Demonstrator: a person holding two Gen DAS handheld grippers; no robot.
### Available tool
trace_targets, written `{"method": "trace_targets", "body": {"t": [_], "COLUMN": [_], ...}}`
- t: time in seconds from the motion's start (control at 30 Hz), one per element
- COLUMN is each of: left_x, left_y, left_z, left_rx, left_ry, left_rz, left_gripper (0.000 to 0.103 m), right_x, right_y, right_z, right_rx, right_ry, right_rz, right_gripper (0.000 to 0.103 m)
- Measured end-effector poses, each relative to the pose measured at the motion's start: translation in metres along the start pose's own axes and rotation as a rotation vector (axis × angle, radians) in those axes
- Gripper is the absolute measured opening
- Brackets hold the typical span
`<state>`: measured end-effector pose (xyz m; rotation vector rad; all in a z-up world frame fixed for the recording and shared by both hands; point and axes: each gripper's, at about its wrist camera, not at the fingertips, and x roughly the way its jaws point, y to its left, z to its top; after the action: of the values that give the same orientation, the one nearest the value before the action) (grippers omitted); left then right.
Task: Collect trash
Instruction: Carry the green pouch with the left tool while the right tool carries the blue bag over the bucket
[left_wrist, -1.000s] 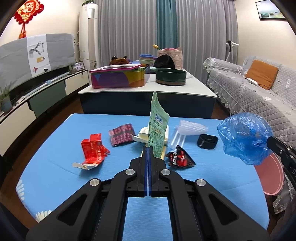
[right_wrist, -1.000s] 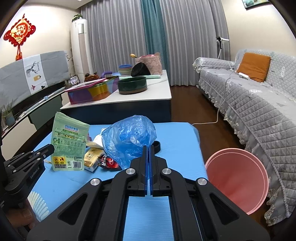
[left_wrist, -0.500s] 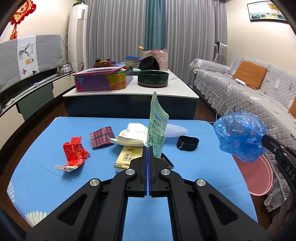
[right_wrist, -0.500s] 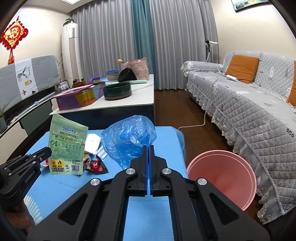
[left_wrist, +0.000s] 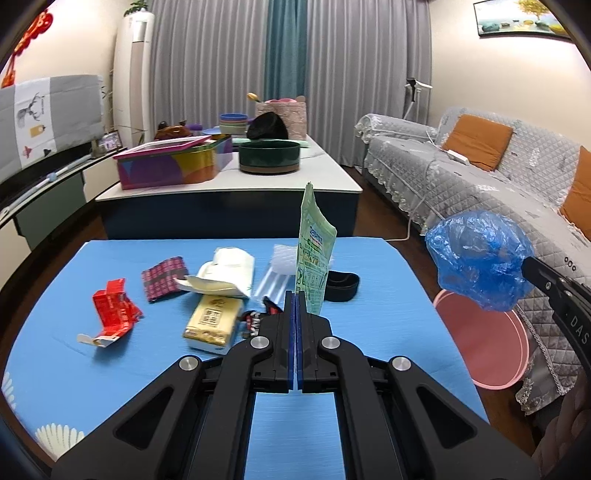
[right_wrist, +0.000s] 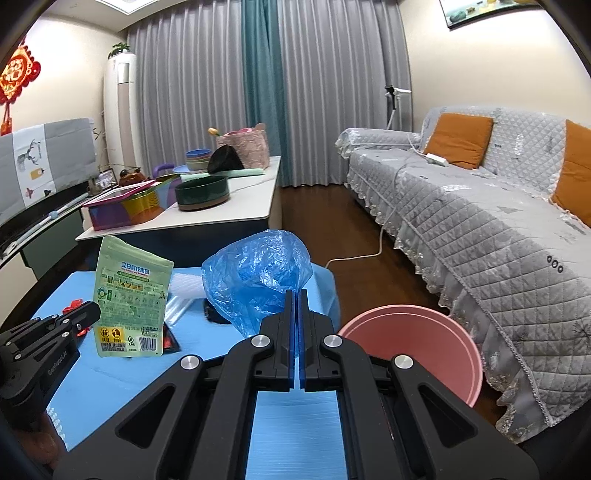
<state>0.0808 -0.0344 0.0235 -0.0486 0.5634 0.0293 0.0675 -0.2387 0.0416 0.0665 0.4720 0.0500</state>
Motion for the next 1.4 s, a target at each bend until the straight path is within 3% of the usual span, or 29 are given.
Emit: {"method": "trace_targets", "body": {"t": [0.97,1.4], "left_x": [0.028,0.050], "left_y": [-0.099,-0.159], "left_z": [0.020,0.018], "left_rx": [0.082,0.135], "left_ry": [0.060,0.098], "left_rz": [-0.171,-0.274], "left_gripper": [0.000,0.000], "right_x": [-0.004,0.006], "right_y": [-0.122,-0.153], "right_z": [0.006,0.002], "right_rx": [0.209,0.282], "right_ry": [0.001,0.039], "right_rz": [-0.216,-0.284], "right_gripper": [0.001,0.001]}}
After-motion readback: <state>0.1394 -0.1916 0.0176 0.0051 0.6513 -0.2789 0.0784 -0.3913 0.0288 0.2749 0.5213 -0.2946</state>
